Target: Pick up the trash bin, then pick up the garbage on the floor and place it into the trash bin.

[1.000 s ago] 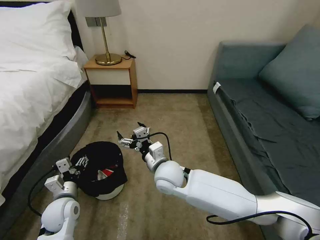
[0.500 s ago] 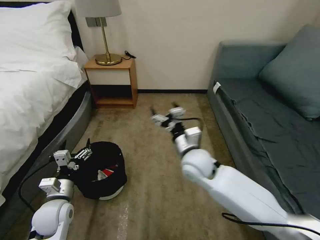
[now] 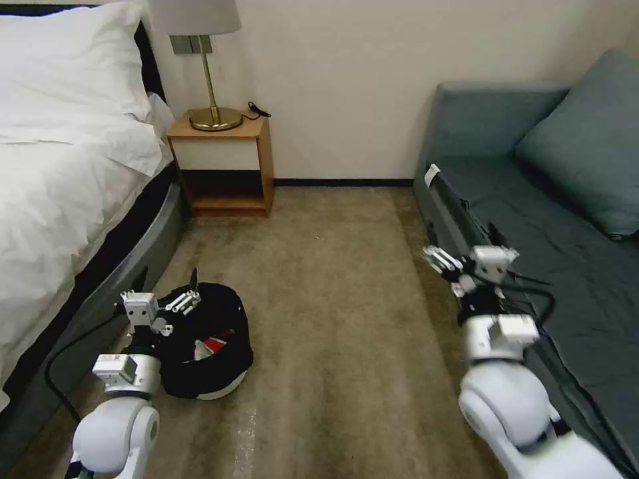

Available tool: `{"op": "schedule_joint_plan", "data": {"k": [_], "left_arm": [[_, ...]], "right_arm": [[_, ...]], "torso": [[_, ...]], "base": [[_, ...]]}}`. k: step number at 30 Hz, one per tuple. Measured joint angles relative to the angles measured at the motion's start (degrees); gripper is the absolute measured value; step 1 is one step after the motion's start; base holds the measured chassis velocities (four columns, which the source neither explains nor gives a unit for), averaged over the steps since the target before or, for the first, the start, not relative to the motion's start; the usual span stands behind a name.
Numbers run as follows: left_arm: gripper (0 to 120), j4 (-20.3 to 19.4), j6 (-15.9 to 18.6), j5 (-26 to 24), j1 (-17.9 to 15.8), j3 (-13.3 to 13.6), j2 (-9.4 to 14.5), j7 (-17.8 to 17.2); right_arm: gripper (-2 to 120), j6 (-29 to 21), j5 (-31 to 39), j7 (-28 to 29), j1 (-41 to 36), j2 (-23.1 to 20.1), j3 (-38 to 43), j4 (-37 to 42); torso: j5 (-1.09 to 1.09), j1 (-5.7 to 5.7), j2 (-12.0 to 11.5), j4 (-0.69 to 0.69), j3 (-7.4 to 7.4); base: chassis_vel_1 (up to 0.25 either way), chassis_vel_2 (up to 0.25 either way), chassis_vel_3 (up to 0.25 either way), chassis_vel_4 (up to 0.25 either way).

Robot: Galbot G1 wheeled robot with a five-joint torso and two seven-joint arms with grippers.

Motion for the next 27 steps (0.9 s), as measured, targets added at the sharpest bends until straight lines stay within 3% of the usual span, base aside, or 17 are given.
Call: {"op": "schedule_joint_plan", "data": {"k": [9,27], "left_arm": [[100,-0.6,-1.2,0.5,1.9,1.0,-0.3,2.3],[100,0.5,-3.6,1.6,4.0,1.9,-1.7,2.3]], "right_arm": [[100,3.2,-6.3,-1.5,-5.2,9.3,0.3,0.0],[100,7.2,-10.3,-2.8,-9.1,11.8,-3.9,-3.0]], "torso": [[-0.01,0.00,0.0,0.01,0.01],[0.00,0.00,0.0,0.01,0.01]], "base": [[0.000,0.000,0.000,0.000],[0.000,0.000,0.000,0.000]]}}
